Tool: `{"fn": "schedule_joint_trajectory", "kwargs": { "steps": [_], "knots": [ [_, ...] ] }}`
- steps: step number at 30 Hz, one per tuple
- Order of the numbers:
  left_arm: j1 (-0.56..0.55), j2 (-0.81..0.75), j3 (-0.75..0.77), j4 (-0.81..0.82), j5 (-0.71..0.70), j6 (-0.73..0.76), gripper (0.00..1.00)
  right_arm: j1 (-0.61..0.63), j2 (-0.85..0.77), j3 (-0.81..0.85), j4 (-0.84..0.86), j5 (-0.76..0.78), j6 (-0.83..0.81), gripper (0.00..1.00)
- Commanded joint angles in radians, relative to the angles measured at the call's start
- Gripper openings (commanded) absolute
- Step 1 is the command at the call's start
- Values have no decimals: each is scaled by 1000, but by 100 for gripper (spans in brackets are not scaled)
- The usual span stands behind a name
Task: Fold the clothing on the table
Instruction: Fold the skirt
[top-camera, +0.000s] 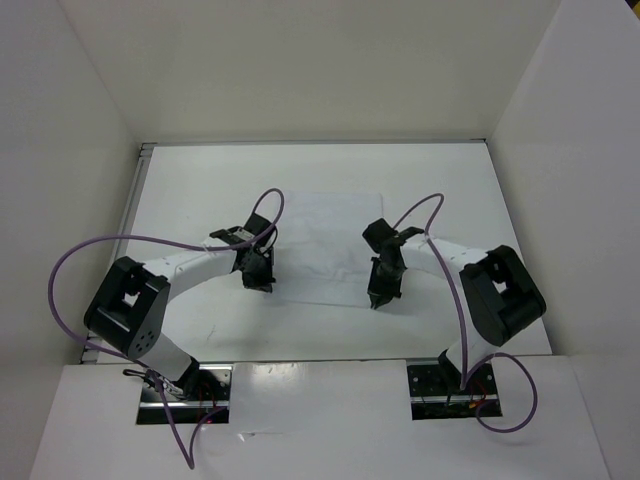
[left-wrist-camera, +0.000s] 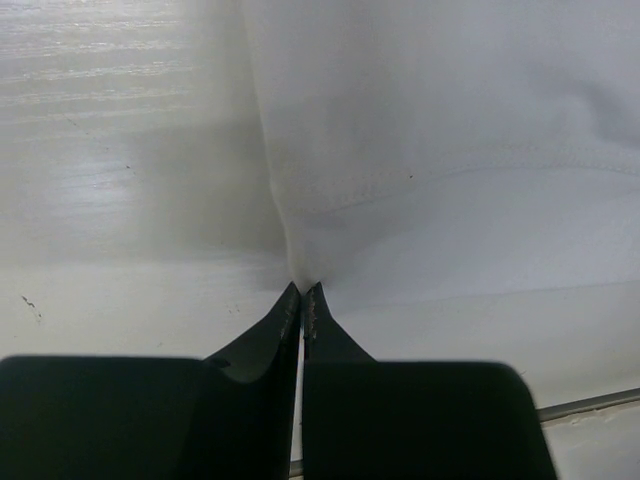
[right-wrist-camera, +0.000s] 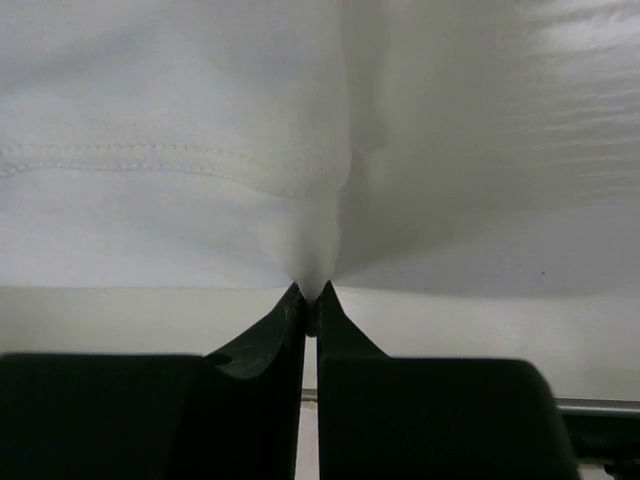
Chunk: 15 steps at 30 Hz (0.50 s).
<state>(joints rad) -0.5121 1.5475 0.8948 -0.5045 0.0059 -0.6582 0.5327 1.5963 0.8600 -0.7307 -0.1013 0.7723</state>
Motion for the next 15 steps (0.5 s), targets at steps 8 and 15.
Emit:
{"fn": "schedule_joint_trajectory", "kwargs": {
  "steps": [8, 15],
  "knots": [
    [21, -53, 65, -38, 12, 22, 0, 9, -110, 221, -58, 201, -10, 0],
    [138, -37, 202, 7, 61, 75, 0, -196, -191, 346, -29, 155, -186, 0]
  ]
}}
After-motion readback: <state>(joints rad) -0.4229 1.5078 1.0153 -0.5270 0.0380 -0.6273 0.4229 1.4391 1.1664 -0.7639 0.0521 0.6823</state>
